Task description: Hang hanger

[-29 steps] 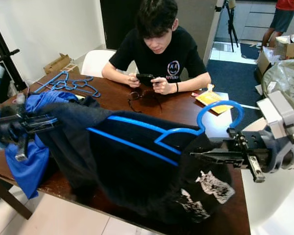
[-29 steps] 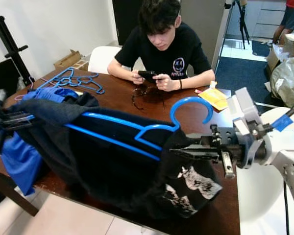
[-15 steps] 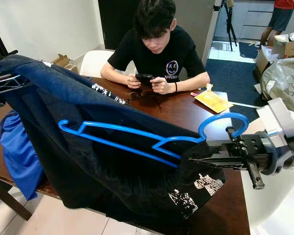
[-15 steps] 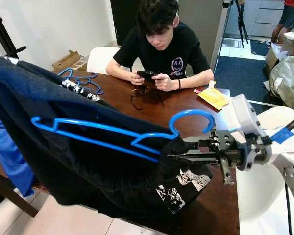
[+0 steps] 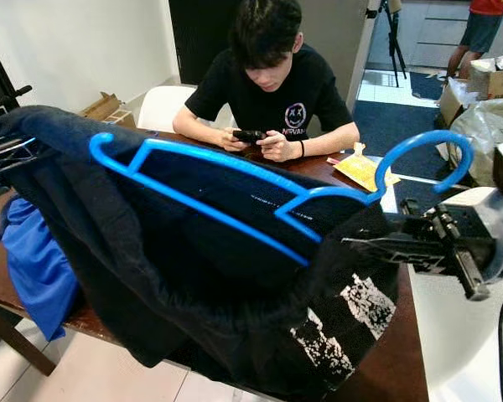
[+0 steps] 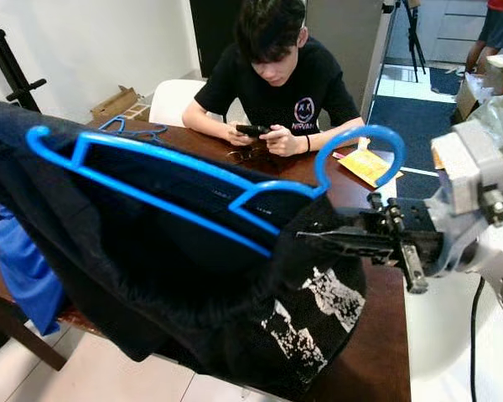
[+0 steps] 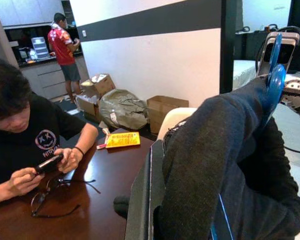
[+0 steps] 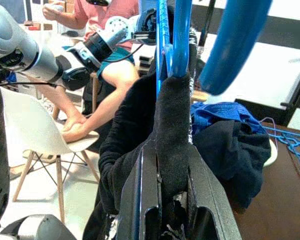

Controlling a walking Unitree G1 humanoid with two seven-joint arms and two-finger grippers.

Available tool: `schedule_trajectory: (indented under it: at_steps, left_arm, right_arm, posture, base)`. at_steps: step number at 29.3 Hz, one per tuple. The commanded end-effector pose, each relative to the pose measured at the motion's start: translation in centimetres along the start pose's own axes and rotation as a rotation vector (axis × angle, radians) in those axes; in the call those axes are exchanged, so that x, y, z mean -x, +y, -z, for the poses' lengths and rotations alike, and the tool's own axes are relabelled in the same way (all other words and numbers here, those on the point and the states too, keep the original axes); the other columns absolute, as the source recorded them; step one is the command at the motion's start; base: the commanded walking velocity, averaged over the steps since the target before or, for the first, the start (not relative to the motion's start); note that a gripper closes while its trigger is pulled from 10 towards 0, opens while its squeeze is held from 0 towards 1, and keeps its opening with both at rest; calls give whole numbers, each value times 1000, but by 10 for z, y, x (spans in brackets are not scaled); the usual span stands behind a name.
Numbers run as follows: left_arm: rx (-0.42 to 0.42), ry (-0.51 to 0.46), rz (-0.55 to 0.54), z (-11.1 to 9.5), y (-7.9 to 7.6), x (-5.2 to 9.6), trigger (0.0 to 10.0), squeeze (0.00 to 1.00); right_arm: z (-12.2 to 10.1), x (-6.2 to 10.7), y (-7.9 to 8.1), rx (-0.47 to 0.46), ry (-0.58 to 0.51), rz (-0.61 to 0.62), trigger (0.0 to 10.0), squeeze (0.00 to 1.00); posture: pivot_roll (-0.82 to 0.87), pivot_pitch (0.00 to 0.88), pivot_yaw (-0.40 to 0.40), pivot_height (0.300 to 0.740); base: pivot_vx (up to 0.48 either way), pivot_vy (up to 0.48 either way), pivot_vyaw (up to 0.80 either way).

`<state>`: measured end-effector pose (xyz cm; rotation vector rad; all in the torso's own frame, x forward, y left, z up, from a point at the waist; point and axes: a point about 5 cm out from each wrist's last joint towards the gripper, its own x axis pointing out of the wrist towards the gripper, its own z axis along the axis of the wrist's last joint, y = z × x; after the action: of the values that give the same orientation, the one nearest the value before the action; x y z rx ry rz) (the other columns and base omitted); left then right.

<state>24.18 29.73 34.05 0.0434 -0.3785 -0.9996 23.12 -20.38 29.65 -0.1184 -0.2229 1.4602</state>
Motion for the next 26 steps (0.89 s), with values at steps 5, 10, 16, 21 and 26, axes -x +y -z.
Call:
schedule_trajectory:
  at_steps: [5, 10, 16, 21, 26]
  left_arm:
    - [37, -95, -511, 7, 32, 58, 0, 0]
    - [87, 153, -591, 70, 31, 42, 1412, 0]
    - [81, 320, -647, 109, 27, 36, 3255, 0]
    - [16, 529, -751, 157, 21, 27, 10000, 0]
    - [-55, 573, -769, 178, 14, 6, 10000, 27]
  right_arm:
    - [0, 26, -8, -32, -94, 115, 0, 0]
    - [14, 3, -21, -19, -107, 211, 0, 0]
    - [26, -13, -29, -33, -105, 285, 0, 0]
    - [54, -46, -33, -94, -65, 377, 0, 0]
    - [77, -75, -28, -144, -22, 416, 0, 0]
  posture:
    - [101, 0, 38, 740]
    - [99, 0, 38, 740]
    - [95, 0, 43, 740]
    - [99, 0, 47, 740]
    - [99, 0, 47, 740]
  base:
    - [0, 0, 0]
    - [0, 0, 0]
    - [0, 0, 0]
    - [0, 0, 0]
    - [0, 0, 0]
